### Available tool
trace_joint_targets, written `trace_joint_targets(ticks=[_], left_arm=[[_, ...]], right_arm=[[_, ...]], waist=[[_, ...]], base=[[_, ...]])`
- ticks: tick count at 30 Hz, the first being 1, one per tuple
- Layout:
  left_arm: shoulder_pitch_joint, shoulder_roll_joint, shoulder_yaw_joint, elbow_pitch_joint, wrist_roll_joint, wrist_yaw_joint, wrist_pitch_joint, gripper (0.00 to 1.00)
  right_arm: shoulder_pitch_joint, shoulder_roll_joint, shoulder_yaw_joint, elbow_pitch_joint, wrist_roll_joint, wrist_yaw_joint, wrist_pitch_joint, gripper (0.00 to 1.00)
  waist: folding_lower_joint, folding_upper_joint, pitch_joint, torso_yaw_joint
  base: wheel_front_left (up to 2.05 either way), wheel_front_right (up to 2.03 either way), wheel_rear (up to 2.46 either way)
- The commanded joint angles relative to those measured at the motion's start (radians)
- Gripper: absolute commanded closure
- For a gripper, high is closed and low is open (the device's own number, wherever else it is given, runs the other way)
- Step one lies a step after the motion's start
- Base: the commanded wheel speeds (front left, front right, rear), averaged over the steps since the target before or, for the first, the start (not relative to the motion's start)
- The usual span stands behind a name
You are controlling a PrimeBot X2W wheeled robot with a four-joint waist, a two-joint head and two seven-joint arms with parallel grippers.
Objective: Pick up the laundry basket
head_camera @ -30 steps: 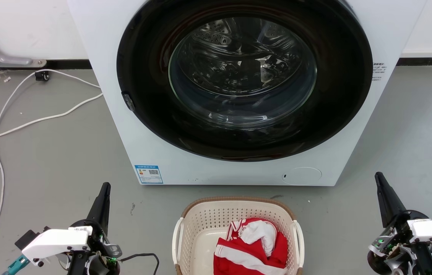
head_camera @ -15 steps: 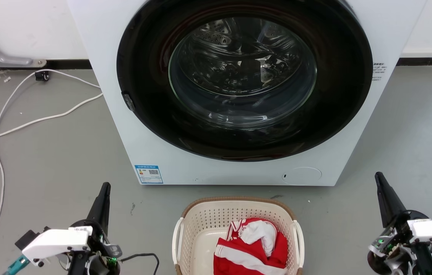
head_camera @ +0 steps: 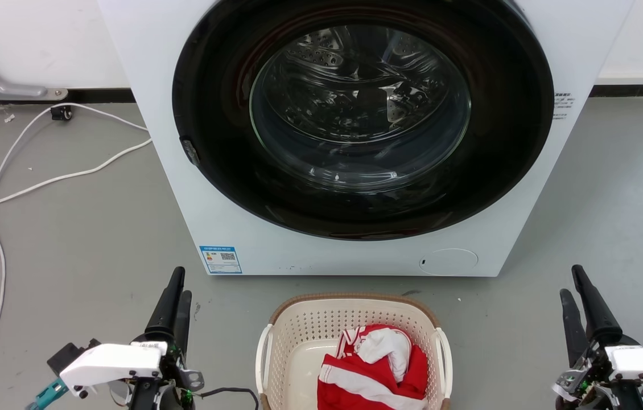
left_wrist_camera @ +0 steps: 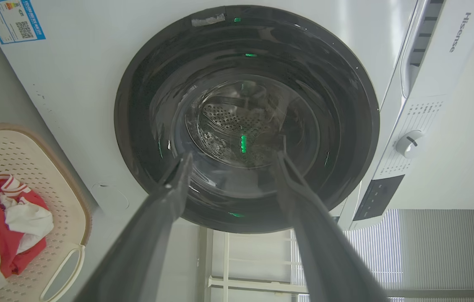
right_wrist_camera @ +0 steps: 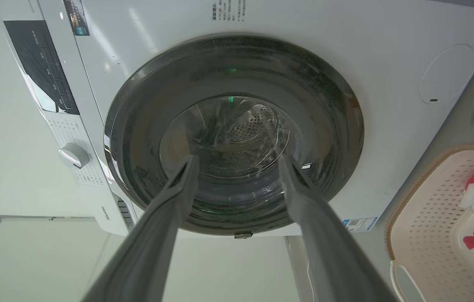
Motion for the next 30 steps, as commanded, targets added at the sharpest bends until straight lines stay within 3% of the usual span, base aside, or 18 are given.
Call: trace_joint_targets(ticks=[1, 17, 30], left_arm=[[-0.036, 0.004, -0.014, -0.025, 0.036, -0.001, -0.014, 0.00], [-0.057, 0.004, -0.086, -0.061, 0.422, -0.001, -0.081, 0.00], [-0.067, 0.004, -0.160, -0.044, 0.676, 0.022, -0.125, 0.00]], right_arm=[[-0.006, -0.012, 0.001, -0.028, -0.039, 0.001, -0.015, 0.00], [0.043, -0.011, -0.021, -0.110, -0.481, 0.002, -0.083, 0.00], [0.067, -0.022, 0.007, -0.146, -0.736, 0.002, -0.112, 0.00]], waist=[[0.0000, 0.0000, 0.000, 0.000], [0.0000, 0.0000, 0.000, 0.004], [0.0000, 0.0000, 0.000, 0.012]], base=[[0.00, 0.00, 0.00], [0.00, 0.00, 0.00], [0.00, 0.00, 0.00]])
